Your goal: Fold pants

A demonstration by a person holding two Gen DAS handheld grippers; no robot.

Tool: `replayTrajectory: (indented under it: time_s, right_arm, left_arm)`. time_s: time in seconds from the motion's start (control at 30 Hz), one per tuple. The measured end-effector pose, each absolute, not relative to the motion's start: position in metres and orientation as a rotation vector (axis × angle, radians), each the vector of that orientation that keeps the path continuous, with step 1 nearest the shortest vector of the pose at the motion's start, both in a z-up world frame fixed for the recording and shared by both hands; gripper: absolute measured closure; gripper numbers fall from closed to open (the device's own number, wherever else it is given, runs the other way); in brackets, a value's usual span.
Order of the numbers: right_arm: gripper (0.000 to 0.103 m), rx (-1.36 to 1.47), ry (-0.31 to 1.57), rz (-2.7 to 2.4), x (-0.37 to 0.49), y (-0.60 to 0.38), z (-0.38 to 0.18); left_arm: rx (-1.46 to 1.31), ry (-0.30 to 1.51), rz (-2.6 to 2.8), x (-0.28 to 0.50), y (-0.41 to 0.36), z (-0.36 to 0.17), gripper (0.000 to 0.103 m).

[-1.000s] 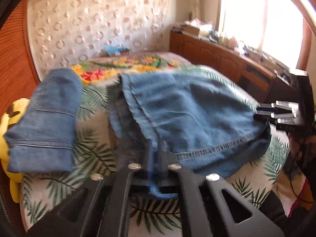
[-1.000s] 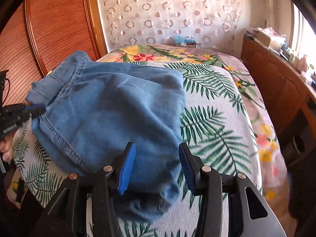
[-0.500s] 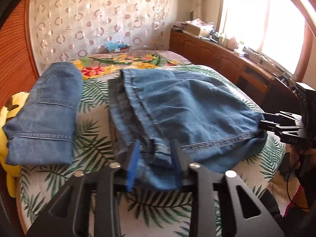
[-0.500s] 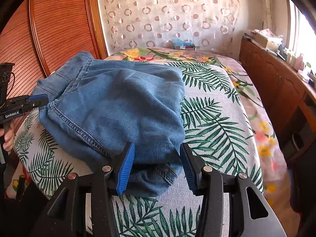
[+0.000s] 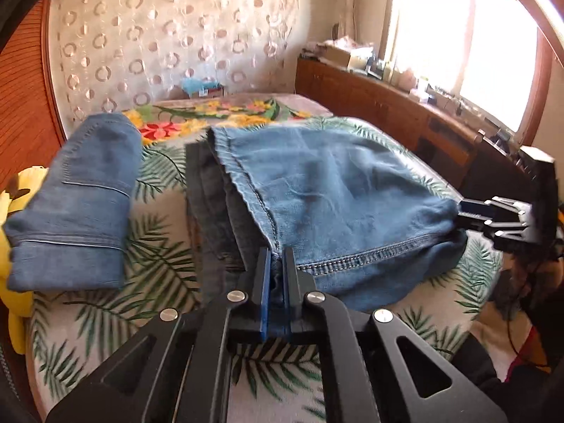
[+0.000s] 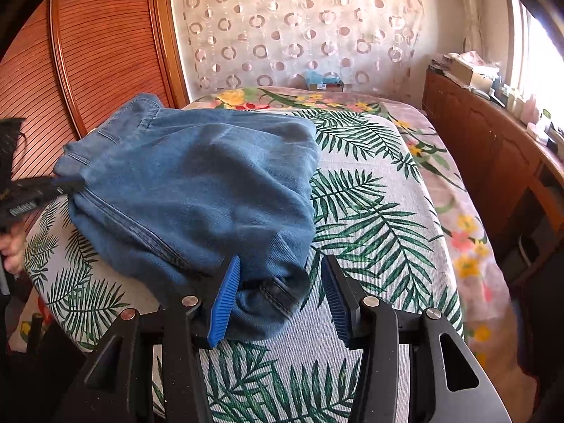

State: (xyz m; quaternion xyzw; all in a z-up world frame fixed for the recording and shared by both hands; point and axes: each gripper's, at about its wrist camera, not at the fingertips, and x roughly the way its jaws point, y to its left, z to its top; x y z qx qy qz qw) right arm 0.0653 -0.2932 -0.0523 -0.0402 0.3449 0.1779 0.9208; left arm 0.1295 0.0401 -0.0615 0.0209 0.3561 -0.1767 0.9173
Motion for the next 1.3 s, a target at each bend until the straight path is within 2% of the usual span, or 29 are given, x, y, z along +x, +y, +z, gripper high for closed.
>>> replayTrajectory:
  time_s: [0.27, 0.33, 0.43, 0.5, 0.57, 0.63, 0.67, 0.87, 0.9, 0.93, 0.97, 1.1, 1.3]
  right_arm:
    - [0.053, -0.048, 0.693, 0.362, 0.062, -0.292, -0.051]
    - [0.053, -0.047, 0.712, 0.359, 0.066, -0.291, -0.057]
    - [0.053, -0.064, 0.731, 0.348, 0.069, -0.287, -0.063]
    - [0.053, -0.054, 0.746, 0.349, 0.071, -0.287, -0.067]
    - [0.053, -0.055, 0.761, 0.339, 0.073, -0.285, -0.072]
    - [0.053, -0.052, 0.777, 0.341, 0.075, -0.284, -0.078]
    - [0.053, -0.05, 0.778, 0.339, 0.075, -0.284, -0.08]
    - [0.053, -0.014, 0.771, 0.34, 0.078, -0.287, -0.083]
    - [0.055, -0.011, 0.771, 0.339, 0.078, -0.287, -0.082]
    - [0.064, -0.009, 0.773, 0.344, 0.078, -0.287, -0.082]
    - [0.083, 0.008, 0.784, 0.371, 0.079, -0.286, -0.082]
    - [0.091, 0.009, 0.745, 0.342, 0.078, -0.284, -0.069]
    - [0.095, 0.009, 0.634, 0.352, 0.079, -0.272, -0.023]
  left_arm:
    - [0.058, 0.768, -0.319, 0.133, 0.038, -0.07, 0.096]
    - [0.068, 0.764, -0.304, 0.133, 0.035, -0.068, 0.092]
    - [0.092, 0.749, -0.295, 0.13, 0.032, -0.063, 0.078]
    - [0.09, 0.736, -0.303, 0.128, 0.03, -0.059, 0.057]
    - [0.088, 0.723, -0.314, 0.127, 0.026, -0.056, 0.051]
    - [0.094, 0.714, -0.319, 0.126, 0.022, -0.054, 0.035]
    - [0.091, 0.71, -0.323, 0.127, 0.021, -0.054, 0.023]
    - [0.099, 0.752, -0.324, 0.137, 0.011, -0.072, 0.023]
    - [0.098, 0.765, -0.325, 0.14, 0.01, -0.077, 0.023]
    - [0.099, 0.774, -0.322, 0.141, 0.009, -0.08, 0.023]
    - [0.105, 0.786, -0.312, 0.144, 0.008, -0.085, 0.023]
    - [0.1, 0.809, -0.296, 0.149, 0.013, -0.096, 0.023]
    - [0.068, 0.778, -0.299, 0.14, 0.025, -0.083, 0.023]
